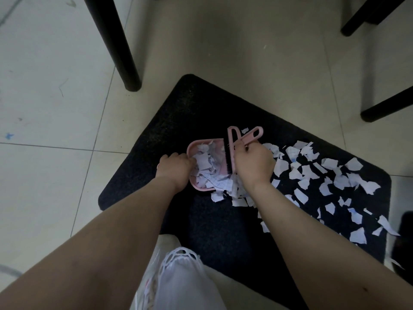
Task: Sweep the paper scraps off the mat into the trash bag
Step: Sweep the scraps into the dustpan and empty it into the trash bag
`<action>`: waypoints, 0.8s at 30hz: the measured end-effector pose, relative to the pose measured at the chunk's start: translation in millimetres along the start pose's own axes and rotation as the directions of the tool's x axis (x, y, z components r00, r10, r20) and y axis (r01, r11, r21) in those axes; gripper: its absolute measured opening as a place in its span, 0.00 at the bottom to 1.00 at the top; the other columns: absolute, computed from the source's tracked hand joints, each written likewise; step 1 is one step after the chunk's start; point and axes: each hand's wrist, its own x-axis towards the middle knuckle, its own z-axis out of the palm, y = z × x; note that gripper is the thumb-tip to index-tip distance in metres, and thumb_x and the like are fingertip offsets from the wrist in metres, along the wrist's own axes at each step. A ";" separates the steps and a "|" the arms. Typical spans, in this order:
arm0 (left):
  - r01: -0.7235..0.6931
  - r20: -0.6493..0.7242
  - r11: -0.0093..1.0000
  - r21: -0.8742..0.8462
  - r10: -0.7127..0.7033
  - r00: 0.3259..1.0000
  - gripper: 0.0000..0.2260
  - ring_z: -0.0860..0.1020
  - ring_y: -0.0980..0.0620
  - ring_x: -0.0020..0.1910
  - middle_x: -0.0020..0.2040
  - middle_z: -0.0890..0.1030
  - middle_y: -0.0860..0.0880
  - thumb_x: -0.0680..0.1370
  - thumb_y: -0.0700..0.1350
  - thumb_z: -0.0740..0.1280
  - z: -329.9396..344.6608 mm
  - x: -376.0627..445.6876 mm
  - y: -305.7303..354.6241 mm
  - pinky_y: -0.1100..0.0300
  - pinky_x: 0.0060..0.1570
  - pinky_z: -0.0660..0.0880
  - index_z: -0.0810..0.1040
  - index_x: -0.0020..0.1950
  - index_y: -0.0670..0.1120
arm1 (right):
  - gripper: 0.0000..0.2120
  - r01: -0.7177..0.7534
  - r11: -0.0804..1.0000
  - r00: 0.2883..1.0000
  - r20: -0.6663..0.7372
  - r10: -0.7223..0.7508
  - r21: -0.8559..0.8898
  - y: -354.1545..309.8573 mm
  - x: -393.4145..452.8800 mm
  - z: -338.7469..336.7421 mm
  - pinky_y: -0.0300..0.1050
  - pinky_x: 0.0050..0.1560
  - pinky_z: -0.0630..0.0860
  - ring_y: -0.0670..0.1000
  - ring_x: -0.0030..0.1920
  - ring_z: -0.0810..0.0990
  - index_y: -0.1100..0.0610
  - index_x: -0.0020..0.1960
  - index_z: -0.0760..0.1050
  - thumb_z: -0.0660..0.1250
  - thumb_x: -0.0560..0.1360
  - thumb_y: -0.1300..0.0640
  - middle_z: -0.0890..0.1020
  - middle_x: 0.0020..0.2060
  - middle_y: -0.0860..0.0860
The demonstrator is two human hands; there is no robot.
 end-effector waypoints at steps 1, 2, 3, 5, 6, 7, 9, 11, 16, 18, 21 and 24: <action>-0.003 -0.002 1.000 0.000 0.003 1.000 0.17 0.71 0.43 0.61 0.62 0.73 0.46 0.77 0.43 0.61 -2.3 -1.2 -0.7 0.50 0.59 0.67 0.70 0.67 0.50 | 0.20 0.002 1.000 1.000 -0.008 -0.002 0.019 -1.4 0.2 -3.6 0.40 0.28 0.60 0.49 0.28 0.70 0.53 0.29 0.62 0.58 0.79 0.50 0.71 0.26 0.48; -0.010 -0.008 1.000 -0.001 0.010 1.000 0.18 0.71 0.44 0.61 0.62 0.73 0.46 0.77 0.43 0.60 -5.8 -2.5 -1.2 0.50 0.60 0.67 0.70 0.67 0.50 | 0.20 0.007 0.999 1.000 -0.012 -0.007 0.034 -3.5 -0.1 -8.4 0.41 0.28 0.60 0.48 0.28 0.69 0.53 0.30 0.62 0.58 0.79 0.50 0.71 0.26 0.48; -0.018 -0.012 1.000 -0.003 0.018 1.000 0.17 0.71 0.44 0.61 0.62 0.73 0.46 0.77 0.42 0.60 -8.8 -3.5 -2.1 0.50 0.60 0.66 0.70 0.67 0.50 | 0.20 0.013 0.999 1.000 -0.013 -0.012 0.044 -5.1 -0.1 -11.9 0.41 0.28 0.61 0.48 0.28 0.70 0.53 0.30 0.63 0.58 0.79 0.50 0.71 0.26 0.48; -0.036 -0.023 0.999 -0.015 0.036 0.999 0.17 0.71 0.45 0.61 0.63 0.73 0.47 0.77 0.43 0.60 -18.6 -5.4 -2.3 0.50 0.60 0.66 0.70 0.66 0.51 | 0.19 0.024 0.998 1.000 -0.016 -0.023 0.054 -9.0 -1.0 -21.9 0.42 0.30 0.61 0.48 0.27 0.70 0.53 0.30 0.64 0.58 0.79 0.50 0.72 0.25 0.48; -0.046 -0.032 0.999 -0.025 0.045 0.998 0.17 0.71 0.45 0.61 0.62 0.73 0.47 0.77 0.42 0.60 -25.7 -6.6 -1.7 0.51 0.60 0.66 0.71 0.66 0.51 | 0.19 0.030 0.998 0.999 -0.021 -0.029 0.063 -11.5 -2.0 -28.9 0.42 0.29 0.61 0.47 0.27 0.70 0.53 0.30 0.64 0.58 0.79 0.50 0.72 0.25 0.48; -0.057 -0.044 0.998 -0.034 0.055 0.998 0.17 0.71 0.45 0.61 0.62 0.74 0.48 0.77 0.42 0.61 -31.9 -7.1 -0.8 0.51 0.59 0.67 0.71 0.65 0.51 | 0.20 0.036 0.997 0.999 -0.027 -0.034 0.071 -13.2 -3.0 -34.7 0.41 0.28 0.61 0.47 0.26 0.70 0.53 0.29 0.64 0.59 0.79 0.50 0.72 0.25 0.48; -0.086 -0.077 0.995 -0.043 0.083 0.994 0.17 0.72 0.45 0.61 0.62 0.74 0.47 0.77 0.41 0.61 -49.4 -9.7 2.7 0.51 0.58 0.68 0.71 0.65 0.51 | 0.20 0.048 0.995 0.998 -0.046 -0.045 0.086 -17.4 -6.2 -52.0 0.41 0.28 0.61 0.47 0.27 0.70 0.54 0.29 0.64 0.58 0.79 0.51 0.72 0.25 0.48; -0.122 -0.114 0.992 -0.040 0.117 0.987 0.17 0.73 0.45 0.60 0.61 0.74 0.47 0.76 0.41 0.61 -67.9 -10.6 7.0 0.52 0.55 0.69 0.71 0.64 0.50 | 0.20 0.068 0.993 0.995 -0.076 -0.061 0.093 -21.6 -7.3 -68.5 0.41 0.28 0.61 0.48 0.27 0.71 0.54 0.29 0.66 0.58 0.79 0.51 0.73 0.25 0.47; -0.196 -0.180 0.980 -0.022 0.188 0.966 0.14 0.75 0.45 0.57 0.59 0.76 0.46 0.76 0.41 0.62 -123.9 -16.0 25.8 0.53 0.51 0.73 0.74 0.60 0.50 | 0.21 0.126 0.984 0.980 -0.172 -0.104 0.125 -34.1 -7.7 -127.3 0.42 0.29 0.62 0.48 0.26 0.70 0.54 0.30 0.68 0.58 0.79 0.49 0.73 0.26 0.48; -0.210 -0.174 0.978 -0.007 0.206 0.963 0.13 0.75 0.45 0.57 0.59 0.76 0.46 0.76 0.41 0.62 -148.7 -18.2 34.6 0.53 0.51 0.74 0.75 0.59 0.50 | 0.22 0.155 0.981 0.971 -0.199 -0.130 0.114 -41.9 -9.0 -157.2 0.41 0.27 0.60 0.47 0.26 0.69 0.54 0.29 0.67 0.57 0.80 0.48 0.72 0.26 0.48; -0.246 -0.176 0.968 0.040 0.250 0.952 0.14 0.75 0.43 0.58 0.59 0.77 0.46 0.75 0.41 0.61 -191.8 -27.3 55.4 0.53 0.53 0.75 0.75 0.61 0.48 | 0.21 0.185 0.970 0.959 -0.245 -0.144 0.157 -50.7 -10.5 -206.8 0.43 0.32 0.67 0.53 0.33 0.75 0.60 0.37 0.77 0.58 0.79 0.48 0.80 0.33 0.53; -0.292 -0.181 0.955 0.056 0.297 0.937 0.12 0.76 0.42 0.57 0.58 0.78 0.44 0.76 0.41 0.61 -231.2 -38.3 83.9 0.55 0.52 0.73 0.75 0.59 0.47 | 0.19 0.172 0.966 0.948 -0.300 -0.109 0.194 -51.4 -10.4 -254.1 0.46 0.40 0.75 0.54 0.39 0.80 0.60 0.40 0.81 0.59 0.78 0.48 0.83 0.37 0.52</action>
